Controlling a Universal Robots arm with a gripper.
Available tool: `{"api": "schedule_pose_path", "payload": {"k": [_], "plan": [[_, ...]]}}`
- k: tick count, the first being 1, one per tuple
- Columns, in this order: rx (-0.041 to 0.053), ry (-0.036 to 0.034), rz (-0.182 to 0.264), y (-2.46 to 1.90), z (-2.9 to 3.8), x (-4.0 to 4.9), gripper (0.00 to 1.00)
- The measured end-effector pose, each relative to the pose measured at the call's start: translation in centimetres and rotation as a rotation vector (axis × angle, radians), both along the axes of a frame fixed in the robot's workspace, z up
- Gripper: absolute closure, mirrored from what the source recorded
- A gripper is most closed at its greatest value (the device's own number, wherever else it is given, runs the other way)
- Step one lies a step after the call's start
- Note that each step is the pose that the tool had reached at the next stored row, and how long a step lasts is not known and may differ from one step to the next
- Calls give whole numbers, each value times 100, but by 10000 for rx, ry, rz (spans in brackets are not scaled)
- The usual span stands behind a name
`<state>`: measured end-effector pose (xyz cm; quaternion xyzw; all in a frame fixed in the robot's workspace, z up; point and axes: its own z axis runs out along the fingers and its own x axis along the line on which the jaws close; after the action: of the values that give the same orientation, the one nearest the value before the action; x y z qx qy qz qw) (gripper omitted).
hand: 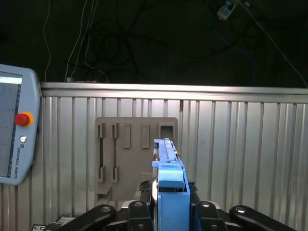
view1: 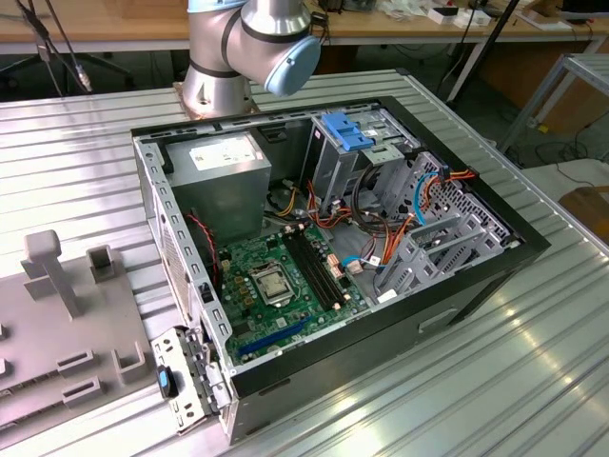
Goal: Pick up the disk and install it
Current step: 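Pick up the disk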
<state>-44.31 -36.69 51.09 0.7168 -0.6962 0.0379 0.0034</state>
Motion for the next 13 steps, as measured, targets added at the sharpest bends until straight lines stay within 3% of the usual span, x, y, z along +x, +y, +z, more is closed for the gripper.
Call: {"api": "schedule_pose_path", "payload": {"k": [2, 8, 9, 12, 13], "plan": [[-3, 2, -1, 0, 81, 0, 63], [1, 1, -8, 1, 82, 1, 63], [39, 0, -8, 0, 81, 2, 63], [564, 1, 3, 0, 81, 7, 63], [568, 2, 4, -5, 81, 25, 63]]}}
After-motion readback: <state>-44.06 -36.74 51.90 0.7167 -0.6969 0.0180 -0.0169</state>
